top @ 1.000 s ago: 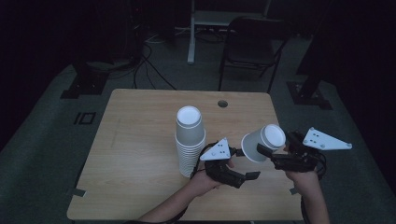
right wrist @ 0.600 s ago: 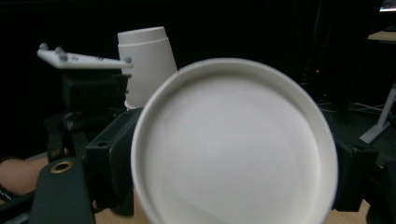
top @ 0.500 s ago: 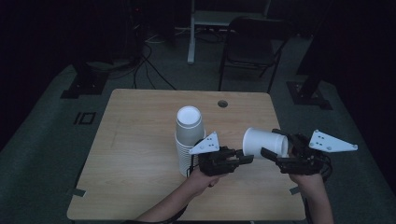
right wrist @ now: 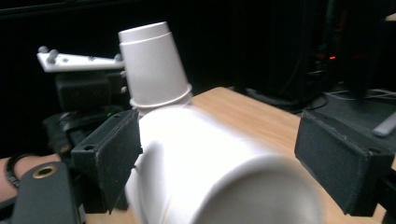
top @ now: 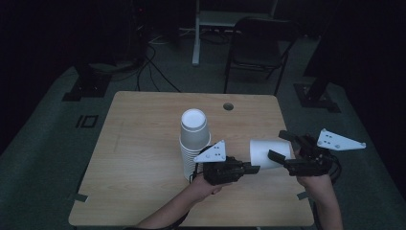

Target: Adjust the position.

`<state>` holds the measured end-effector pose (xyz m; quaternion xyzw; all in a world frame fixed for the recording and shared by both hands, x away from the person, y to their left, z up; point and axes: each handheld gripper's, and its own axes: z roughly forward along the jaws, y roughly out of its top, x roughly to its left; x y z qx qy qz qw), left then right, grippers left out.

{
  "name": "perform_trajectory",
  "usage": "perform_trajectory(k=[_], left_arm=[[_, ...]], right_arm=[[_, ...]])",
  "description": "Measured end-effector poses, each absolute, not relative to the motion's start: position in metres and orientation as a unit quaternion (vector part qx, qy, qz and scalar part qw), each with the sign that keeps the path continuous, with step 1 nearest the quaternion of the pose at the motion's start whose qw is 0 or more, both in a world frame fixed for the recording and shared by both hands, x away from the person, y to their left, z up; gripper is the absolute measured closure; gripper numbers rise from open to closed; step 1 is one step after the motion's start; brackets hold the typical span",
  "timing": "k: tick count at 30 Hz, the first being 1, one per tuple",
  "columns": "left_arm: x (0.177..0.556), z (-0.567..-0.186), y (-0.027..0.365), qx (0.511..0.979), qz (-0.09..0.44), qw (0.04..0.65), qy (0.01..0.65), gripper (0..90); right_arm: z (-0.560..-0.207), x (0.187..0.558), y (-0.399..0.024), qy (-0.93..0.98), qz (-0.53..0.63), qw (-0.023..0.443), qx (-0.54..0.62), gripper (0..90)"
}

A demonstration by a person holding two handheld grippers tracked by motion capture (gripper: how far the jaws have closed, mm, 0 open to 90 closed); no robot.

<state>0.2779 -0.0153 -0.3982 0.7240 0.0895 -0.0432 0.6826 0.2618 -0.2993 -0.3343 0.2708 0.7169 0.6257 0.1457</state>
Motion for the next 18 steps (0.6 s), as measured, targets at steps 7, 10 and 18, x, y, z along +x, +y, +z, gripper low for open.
perform_trajectory(k=[7, 10, 18], left_arm=[[0.282, -0.397, -0.013, 0.731, -0.043, 0.673, 0.107, 87.0], [0.282, -0.396, -0.013, 0.735, -0.039, 0.668, 0.111, 87.0], [0.284, -0.393, -0.013, 0.736, -0.038, 0.663, 0.127, 87.0]], right_arm=[[-0.337, 0.261, -0.301, 0.73, 0.606, 0.167, 0.267, 27.7], [-0.342, 0.261, -0.303, 0.729, 0.608, 0.161, 0.269, 29.7], [-0.358, 0.261, -0.304, 0.743, 0.597, 0.13, 0.274, 33.4]])
